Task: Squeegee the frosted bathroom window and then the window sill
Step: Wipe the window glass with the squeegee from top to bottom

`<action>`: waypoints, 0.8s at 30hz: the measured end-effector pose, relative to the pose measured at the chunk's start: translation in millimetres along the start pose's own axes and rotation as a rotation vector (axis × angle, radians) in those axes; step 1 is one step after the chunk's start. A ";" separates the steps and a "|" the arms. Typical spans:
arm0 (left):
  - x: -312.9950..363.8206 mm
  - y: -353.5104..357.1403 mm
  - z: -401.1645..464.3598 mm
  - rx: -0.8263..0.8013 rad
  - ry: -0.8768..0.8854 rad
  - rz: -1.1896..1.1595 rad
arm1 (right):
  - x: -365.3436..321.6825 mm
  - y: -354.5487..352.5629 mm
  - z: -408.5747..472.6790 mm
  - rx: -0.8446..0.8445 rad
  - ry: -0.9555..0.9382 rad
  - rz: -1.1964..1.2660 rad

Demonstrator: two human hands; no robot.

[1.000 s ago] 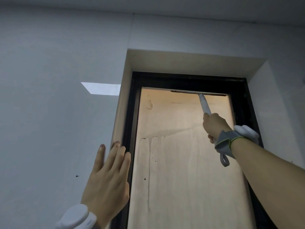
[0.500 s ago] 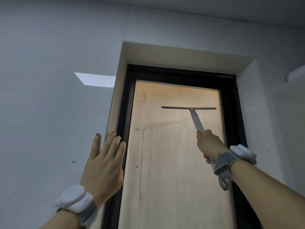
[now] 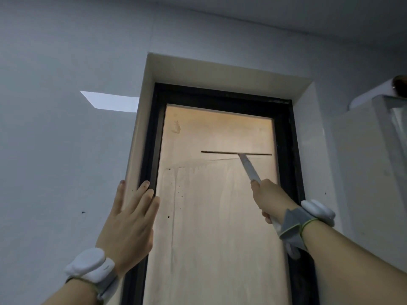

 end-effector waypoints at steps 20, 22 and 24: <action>2.4 0.5 0.5 -0.046 -0.085 0.026 | -68.7 -26.5 92.7 0.179 -0.198 -0.025; 2.4 0.6 0.8 -0.049 -0.086 0.032 | -67.9 -25.6 95.7 0.160 -0.187 -0.010; 2.6 1.1 0.8 -0.046 -0.086 0.033 | -65.3 -22.7 97.1 0.149 -0.181 0.000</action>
Point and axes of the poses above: each hand's wrist, its own z-axis towards the middle knuckle, its own y-axis out of the palm, x = y × z, the point moved 3 cm from there along z, towards the middle knuckle, and after that the axes turned 1 degree about z, right-handed, at the moved point
